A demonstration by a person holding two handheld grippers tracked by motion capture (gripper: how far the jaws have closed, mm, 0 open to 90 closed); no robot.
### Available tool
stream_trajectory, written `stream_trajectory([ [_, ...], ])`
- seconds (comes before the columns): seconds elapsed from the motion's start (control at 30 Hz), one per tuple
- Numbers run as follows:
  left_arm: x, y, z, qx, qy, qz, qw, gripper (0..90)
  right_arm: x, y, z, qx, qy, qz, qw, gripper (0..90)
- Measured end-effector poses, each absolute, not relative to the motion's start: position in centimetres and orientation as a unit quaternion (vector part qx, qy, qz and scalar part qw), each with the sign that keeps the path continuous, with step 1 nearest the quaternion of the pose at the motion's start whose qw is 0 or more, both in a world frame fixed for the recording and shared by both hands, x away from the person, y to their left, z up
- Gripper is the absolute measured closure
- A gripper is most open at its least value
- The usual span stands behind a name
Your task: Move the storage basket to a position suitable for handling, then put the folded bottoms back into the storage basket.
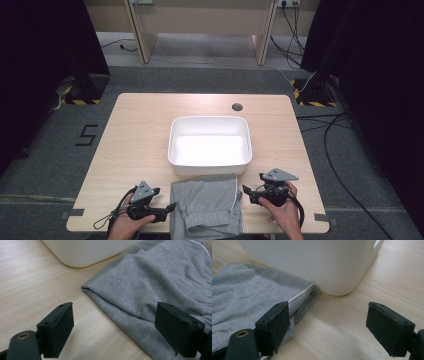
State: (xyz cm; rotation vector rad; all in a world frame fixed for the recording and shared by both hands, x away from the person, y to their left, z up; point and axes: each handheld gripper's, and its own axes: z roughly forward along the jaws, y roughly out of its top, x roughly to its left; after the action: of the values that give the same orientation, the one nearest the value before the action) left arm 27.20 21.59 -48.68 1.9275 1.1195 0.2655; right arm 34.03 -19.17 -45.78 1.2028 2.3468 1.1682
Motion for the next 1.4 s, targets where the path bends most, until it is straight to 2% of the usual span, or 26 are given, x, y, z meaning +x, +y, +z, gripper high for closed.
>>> stream_trajectory([
  [0.13, 26.4, 20.9, -49.0, 0.780, 0.443, 0.105, 0.429, 14.9, 33.9, -18.8, -45.9, 0.406, 0.811, 0.400, 0.131, 19.8],
  [0.2, 25.9, 20.3, -49.2, 0.793, 0.431, 0.126, 0.412, 14.9, 33.8, -18.7, -46.0, 0.405, 0.813, 0.398, 0.129, 19.8],
  [0.33, 25.3, 19.8, -49.4, 0.799, 0.424, 0.110, 0.412, 15.0, 33.5, -18.7, -46.1, 0.407, 0.813, 0.396, 0.131, 20.2],
  [0.87, 23.1, 18.8, -49.4, 0.810, 0.403, 0.103, 0.412, 14.9, 33.5, -18.2, -46.5, 0.399, 0.823, 0.383, 0.131, 21.1],
  [1.4, 22.4, 17.1, -49.1, 0.805, 0.387, 0.032, 0.448, 14.0, 33.5, -18.0, -46.8, 0.399, 0.825, 0.378, 0.132, 22.0],
])
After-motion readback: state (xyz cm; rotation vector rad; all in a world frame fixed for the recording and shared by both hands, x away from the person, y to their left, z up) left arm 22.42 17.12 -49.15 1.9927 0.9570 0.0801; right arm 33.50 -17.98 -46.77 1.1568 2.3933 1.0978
